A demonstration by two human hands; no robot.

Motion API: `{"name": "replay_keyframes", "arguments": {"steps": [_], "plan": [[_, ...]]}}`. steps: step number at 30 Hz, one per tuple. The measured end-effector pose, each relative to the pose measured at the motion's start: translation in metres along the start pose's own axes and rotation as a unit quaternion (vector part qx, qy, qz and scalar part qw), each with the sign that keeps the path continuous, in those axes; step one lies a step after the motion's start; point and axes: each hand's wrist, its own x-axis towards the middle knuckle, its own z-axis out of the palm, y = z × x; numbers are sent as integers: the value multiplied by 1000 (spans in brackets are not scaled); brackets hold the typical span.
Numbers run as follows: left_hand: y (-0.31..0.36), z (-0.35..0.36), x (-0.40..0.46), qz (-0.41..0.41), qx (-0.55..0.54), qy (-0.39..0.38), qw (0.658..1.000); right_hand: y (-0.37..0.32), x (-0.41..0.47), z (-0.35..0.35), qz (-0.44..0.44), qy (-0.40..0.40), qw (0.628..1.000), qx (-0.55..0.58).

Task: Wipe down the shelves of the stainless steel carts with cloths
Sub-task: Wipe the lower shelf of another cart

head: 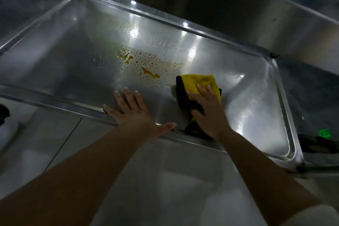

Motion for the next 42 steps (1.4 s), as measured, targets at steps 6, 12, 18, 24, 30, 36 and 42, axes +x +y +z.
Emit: {"name": "replay_keyframes", "arguments": {"steps": [6, 12, 18, 24, 30, 36, 42], "plan": [[-15, -5, -4, 37, 5, 15, 999, -17, -53, 10, 62, 44, 996, -49], [-69, -26, 6, -15, 14, 31, 999, -17, -34, 13, 86, 53, 992, -77], [-80, -17, 3, 12, -20, 38, 999, -11, 45, 11, 81, 8, 992, -97], [-80, -19, 6, -3, -12, 7, 1000, -24, 143, 17, 102, -32, 994, -16], [-78, -25, 2, -8, -1, -8, 1000, -46, 121, 24, 20, -83, 996, -20], [-75, -38, -7, -8, 7, -25, 1000, -68, 67, 22, 41, -134, 987, -85], [-80, -40, -6, 21, 39, 17, 999, -96, 37, 38, 122, -115, 983, -80]]}}
